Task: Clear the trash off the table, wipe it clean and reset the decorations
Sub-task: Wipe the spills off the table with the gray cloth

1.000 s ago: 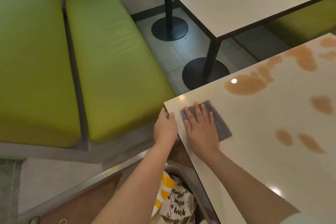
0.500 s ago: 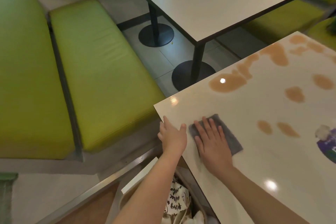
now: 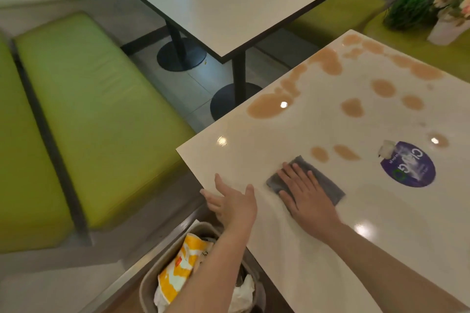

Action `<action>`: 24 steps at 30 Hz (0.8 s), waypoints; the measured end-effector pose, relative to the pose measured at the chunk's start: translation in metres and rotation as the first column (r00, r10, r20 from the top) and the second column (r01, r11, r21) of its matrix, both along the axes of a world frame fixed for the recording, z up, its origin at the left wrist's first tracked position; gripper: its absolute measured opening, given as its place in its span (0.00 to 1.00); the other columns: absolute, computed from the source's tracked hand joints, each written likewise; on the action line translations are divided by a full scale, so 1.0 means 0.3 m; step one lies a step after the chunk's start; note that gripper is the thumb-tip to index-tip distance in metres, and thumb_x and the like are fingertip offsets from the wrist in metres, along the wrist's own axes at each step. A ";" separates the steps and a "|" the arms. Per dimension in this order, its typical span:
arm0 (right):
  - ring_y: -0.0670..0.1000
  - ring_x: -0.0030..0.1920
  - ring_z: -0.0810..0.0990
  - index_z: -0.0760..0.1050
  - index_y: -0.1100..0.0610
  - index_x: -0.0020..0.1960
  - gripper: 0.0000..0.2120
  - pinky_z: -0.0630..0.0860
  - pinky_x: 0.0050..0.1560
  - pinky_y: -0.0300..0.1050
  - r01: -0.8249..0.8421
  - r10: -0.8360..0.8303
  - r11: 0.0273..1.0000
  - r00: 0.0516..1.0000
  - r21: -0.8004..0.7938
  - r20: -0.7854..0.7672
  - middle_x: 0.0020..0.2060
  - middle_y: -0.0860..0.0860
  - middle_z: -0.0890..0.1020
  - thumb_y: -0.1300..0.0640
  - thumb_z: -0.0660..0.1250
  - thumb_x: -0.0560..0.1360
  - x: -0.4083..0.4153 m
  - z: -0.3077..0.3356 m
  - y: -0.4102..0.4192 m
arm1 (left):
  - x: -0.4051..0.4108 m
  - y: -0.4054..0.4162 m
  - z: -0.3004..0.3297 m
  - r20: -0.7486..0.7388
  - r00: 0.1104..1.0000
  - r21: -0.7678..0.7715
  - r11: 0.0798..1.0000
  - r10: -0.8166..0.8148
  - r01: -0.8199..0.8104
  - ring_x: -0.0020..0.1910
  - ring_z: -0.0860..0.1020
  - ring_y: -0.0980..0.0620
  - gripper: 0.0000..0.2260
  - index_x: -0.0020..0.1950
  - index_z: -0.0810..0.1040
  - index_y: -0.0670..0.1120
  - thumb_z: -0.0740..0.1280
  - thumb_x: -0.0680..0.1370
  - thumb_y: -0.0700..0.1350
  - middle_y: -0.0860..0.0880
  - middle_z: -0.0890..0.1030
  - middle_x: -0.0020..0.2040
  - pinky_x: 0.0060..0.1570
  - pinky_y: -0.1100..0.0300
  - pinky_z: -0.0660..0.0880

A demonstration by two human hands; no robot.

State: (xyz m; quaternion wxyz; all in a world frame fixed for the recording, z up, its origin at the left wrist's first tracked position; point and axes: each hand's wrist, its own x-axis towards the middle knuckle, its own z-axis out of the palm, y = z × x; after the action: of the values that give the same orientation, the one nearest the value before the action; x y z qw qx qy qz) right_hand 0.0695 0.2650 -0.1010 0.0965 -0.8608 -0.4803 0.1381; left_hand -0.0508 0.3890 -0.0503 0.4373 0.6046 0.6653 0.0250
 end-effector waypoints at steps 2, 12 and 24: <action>0.41 0.77 0.37 0.48 0.47 0.80 0.33 0.33 0.75 0.41 0.085 -0.085 0.996 0.996 -0.009 -0.001 0.79 0.42 0.46 0.38 0.34 0.78 0.113 0.001 -0.031 | 0.006 -0.015 0.005 -0.012 1.000 0.007 1.000 0.010 -0.010 0.77 0.46 0.42 0.36 0.78 0.47 0.56 0.67 0.77 0.55 0.46 0.37 0.78 0.72 0.44 0.60; 0.46 0.78 0.46 0.52 0.52 0.79 0.28 0.39 0.76 0.46 -0.109 0.111 0.994 0.993 -0.031 0.045 0.79 0.48 0.54 0.42 0.40 0.83 0.048 -0.004 -0.272 | 0.080 -0.342 0.020 -0.012 0.960 0.355 0.896 -0.280 0.266 0.71 0.57 0.51 0.18 0.68 0.71 0.56 0.66 0.78 0.52 0.52 0.62 0.71 0.69 0.52 0.57; 0.49 0.78 0.52 0.56 0.54 0.79 0.27 0.44 0.76 0.48 -0.121 0.117 0.992 0.989 0.037 0.092 0.78 0.50 0.57 0.43 0.46 0.83 0.133 -0.024 -0.598 | 0.120 -0.710 -0.029 0.114 0.946 0.469 0.856 -0.302 0.217 0.52 0.73 0.55 0.12 0.56 0.79 0.56 0.61 0.81 0.41 0.60 0.77 0.48 0.54 0.57 0.70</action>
State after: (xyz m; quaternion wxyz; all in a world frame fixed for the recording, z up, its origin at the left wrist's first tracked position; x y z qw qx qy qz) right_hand 0.1093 0.0857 -0.1081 0.0846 -0.8337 -0.5374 0.0945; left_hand -0.0148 0.1759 -0.0591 0.3440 0.7688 0.5102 0.1741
